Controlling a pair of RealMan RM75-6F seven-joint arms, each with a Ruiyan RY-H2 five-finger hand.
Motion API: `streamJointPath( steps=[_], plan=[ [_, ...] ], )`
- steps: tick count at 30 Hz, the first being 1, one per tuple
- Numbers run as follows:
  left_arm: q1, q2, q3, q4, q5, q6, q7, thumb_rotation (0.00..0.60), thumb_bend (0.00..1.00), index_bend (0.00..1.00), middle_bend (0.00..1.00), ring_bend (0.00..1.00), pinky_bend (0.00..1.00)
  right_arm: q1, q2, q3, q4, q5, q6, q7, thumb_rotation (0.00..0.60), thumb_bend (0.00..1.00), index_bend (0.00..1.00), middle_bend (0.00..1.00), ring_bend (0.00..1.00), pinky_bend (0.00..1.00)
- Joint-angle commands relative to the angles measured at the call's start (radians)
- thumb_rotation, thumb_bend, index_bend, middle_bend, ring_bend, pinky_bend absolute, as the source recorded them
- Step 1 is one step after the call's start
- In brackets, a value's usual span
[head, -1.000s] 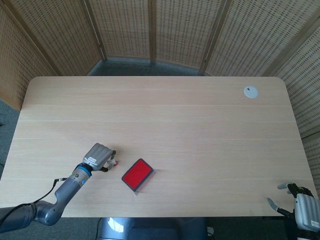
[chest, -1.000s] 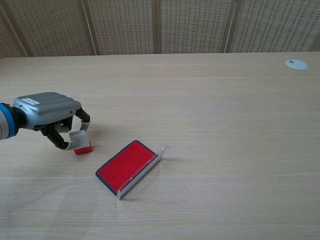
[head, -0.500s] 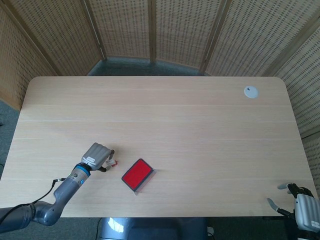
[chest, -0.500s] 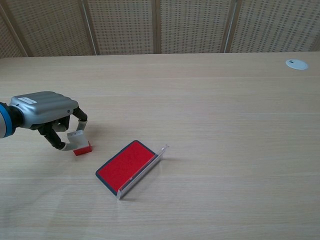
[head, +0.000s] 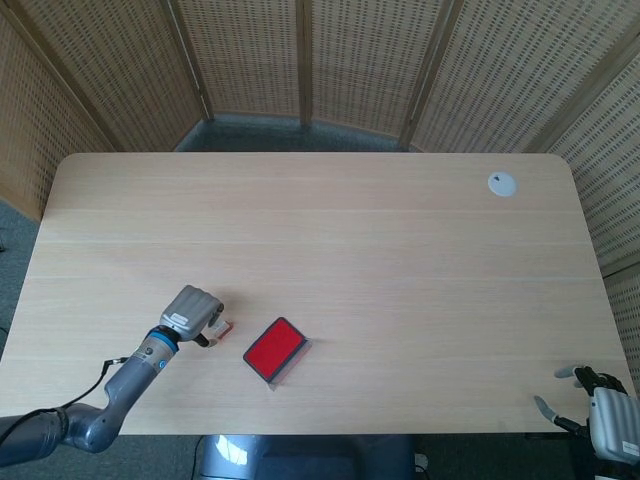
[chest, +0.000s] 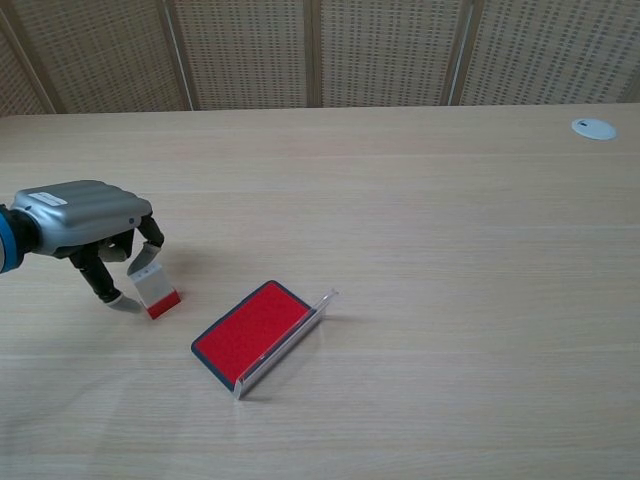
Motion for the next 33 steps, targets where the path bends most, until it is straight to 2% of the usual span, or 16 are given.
streamJointPath(
  steps=[1, 8, 15, 20, 25, 29, 33],
  plan=[
    [0.011, 0.022, 0.003, -0.039, -0.002, 0.034, 0.028, 0.483, 0.11, 0.6, 1.0, 1.0, 1.0, 0.001, -0.001, 0.0, 0.0, 0.0, -0.001, 0.0, 0.424, 0.22, 0.43, 0.42, 0.47, 0.31],
    [0.015, 0.058, 0.014, -0.098, -0.03, 0.047, 0.079, 0.459, 0.1, 0.56, 1.0, 1.0, 1.0, 0.007, -0.004, 0.0, -0.002, -0.004, -0.006, -0.005, 0.423, 0.22, 0.43, 0.42, 0.47, 0.31],
    [0.048, 0.138, 0.019, -0.182, 0.001, 0.106, 0.049, 0.452, 0.1, 0.52, 1.0, 1.0, 1.0, 0.007, 0.006, 0.004, -0.017, -0.005, 0.002, -0.019, 0.423, 0.22, 0.43, 0.42, 0.47, 0.31],
    [0.141, 0.225, 0.033, -0.281, 0.144, 0.257, -0.078, 0.448, 0.09, 0.5, 1.0, 1.0, 1.0, 0.02, 0.027, 0.011, -0.049, -0.023, 0.013, -0.053, 0.421, 0.22, 0.43, 0.42, 0.47, 0.31],
    [0.232, 0.261, 0.064, -0.311, 0.275, 0.389, -0.189, 0.451, 0.1, 0.49, 1.0, 0.99, 0.97, 0.033, 0.046, 0.01, -0.086, -0.043, 0.012, -0.09, 0.423, 0.22, 0.43, 0.42, 0.46, 0.3],
    [0.33, 0.278, 0.095, -0.326, 0.376, 0.531, -0.287, 0.454, 0.1, 0.49, 1.0, 0.91, 0.88, 0.047, 0.059, -0.001, -0.125, -0.068, 0.003, -0.122, 0.422, 0.22, 0.43, 0.42, 0.45, 0.3],
    [0.413, 0.286, 0.12, -0.31, 0.452, 0.637, -0.355, 0.451, 0.1, 0.49, 0.91, 0.79, 0.77, 0.057, 0.075, -0.014, -0.162, -0.093, -0.003, -0.154, 0.424, 0.22, 0.43, 0.42, 0.42, 0.29]
  ],
)
